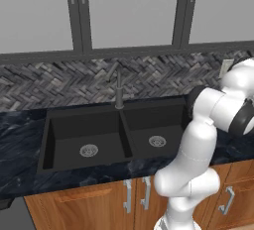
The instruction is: Dump the tomato from the pot into the sink. Then turn on the water and wash the tomato. Then turn off the water and put the tomato back in the pot.
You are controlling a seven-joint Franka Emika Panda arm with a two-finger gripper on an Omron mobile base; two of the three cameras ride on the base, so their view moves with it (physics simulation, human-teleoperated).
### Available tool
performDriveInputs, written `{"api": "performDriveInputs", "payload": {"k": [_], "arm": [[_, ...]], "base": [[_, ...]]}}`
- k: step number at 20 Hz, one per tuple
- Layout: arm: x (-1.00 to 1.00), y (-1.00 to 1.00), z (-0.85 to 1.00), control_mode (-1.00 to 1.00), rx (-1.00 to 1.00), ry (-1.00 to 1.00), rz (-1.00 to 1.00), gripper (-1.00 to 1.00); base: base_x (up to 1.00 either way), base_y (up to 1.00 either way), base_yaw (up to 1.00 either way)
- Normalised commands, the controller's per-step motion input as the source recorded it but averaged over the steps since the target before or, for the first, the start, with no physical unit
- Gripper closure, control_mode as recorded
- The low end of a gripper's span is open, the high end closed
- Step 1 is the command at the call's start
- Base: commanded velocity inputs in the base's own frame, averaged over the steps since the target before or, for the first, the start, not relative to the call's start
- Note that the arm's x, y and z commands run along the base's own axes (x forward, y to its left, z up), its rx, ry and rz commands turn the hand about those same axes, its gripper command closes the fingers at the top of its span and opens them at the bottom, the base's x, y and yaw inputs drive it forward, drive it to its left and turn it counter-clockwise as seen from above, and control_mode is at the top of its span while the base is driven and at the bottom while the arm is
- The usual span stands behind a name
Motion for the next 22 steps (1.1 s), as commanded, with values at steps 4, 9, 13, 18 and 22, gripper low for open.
{"api": "performDriveInputs", "payload": {"k": [4,9,13,18,22], "arm": [[0.2,-0.1,-0.15,-1.0,0.0,0.0,0.0,-1.0],[0.23,-0.16,-0.06,-1.0,0.0,0.0,-0.02,-1.0],[0.25,-0.18,-0.01,-1.0,0.0,0.0,-0.02,-1.0],[0.22,-0.17,-0.03,-1.0,0.0,0.0,-0.01,-1.0],[0.21,-0.12,-0.12,-1.0,0.0,0.0,0.0,-1.0]], "base": [[0.0,0.0,0.0],[0.0,0.0,0.0],[0.0,0.0,0.0],[0.0,0.0,0.0],[0.0,0.0,0.0]]}}
